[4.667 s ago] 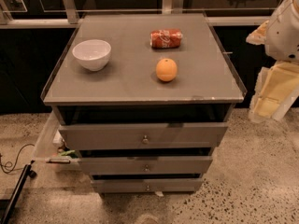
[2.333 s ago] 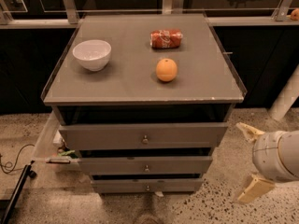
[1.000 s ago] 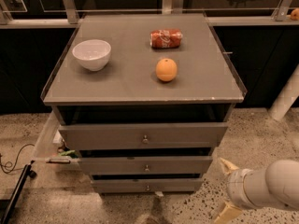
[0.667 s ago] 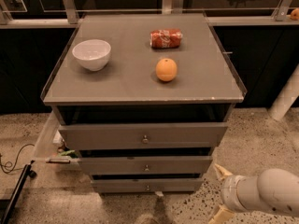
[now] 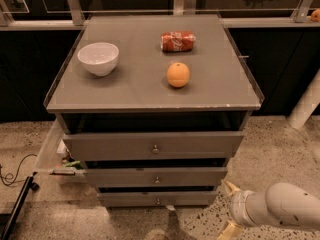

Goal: Open bottom drawer

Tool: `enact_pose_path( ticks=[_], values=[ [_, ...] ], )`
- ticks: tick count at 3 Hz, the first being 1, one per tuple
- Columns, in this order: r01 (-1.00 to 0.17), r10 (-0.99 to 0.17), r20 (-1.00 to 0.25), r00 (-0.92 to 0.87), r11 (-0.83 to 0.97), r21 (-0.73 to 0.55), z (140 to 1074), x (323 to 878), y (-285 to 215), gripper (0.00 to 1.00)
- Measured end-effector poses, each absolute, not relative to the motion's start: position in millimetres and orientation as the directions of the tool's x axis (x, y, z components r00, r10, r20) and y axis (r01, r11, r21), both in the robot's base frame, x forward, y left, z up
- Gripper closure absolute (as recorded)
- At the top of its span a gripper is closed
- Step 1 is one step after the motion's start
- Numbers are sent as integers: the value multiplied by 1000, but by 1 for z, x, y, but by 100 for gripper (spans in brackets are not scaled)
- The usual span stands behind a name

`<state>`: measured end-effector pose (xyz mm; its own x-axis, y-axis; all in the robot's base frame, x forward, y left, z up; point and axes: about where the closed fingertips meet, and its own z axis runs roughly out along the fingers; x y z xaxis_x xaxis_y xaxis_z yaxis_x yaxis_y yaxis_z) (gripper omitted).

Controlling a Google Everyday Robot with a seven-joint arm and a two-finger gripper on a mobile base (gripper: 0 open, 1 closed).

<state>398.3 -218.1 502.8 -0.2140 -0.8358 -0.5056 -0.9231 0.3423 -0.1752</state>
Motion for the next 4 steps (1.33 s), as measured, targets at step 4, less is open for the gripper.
enact_pose_path(
  ticks=[4],
  values=[
    [-940,-788,-613,-57,250,-233,369,434,-208,0]
  ],
)
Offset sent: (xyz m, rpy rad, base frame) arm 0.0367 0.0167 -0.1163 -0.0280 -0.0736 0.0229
